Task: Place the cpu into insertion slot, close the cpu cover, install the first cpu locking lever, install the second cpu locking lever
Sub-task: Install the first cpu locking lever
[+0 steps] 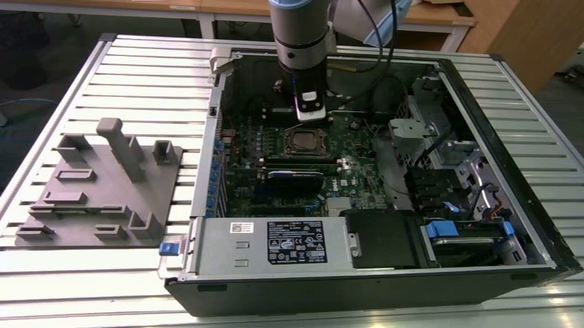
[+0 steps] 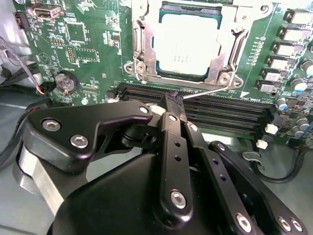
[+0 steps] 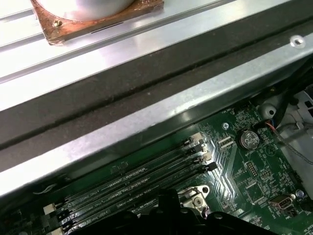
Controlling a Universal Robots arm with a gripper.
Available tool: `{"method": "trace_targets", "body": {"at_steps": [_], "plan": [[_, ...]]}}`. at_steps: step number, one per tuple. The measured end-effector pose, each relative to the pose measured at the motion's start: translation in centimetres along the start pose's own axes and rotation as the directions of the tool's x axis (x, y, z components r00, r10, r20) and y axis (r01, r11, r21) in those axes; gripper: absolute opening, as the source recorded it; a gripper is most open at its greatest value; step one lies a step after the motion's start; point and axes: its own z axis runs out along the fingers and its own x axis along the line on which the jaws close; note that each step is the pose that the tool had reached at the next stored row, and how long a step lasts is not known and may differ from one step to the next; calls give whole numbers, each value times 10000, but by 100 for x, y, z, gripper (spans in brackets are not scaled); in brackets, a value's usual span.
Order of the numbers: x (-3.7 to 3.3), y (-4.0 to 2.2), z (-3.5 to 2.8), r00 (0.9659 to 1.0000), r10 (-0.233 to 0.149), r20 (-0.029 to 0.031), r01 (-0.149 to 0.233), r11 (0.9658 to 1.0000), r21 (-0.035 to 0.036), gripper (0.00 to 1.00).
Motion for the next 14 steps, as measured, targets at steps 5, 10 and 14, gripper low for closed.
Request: {"method": "trace_targets", "body": {"at_steps": [5,10,14], "plan": [[14,13,7,10000,15,5,-15,10000,1,11],[31,39,26,9999,124,33,-124,9999,9,11],[39,48,44,9991,413,109,-414,9991,29,11]]}}
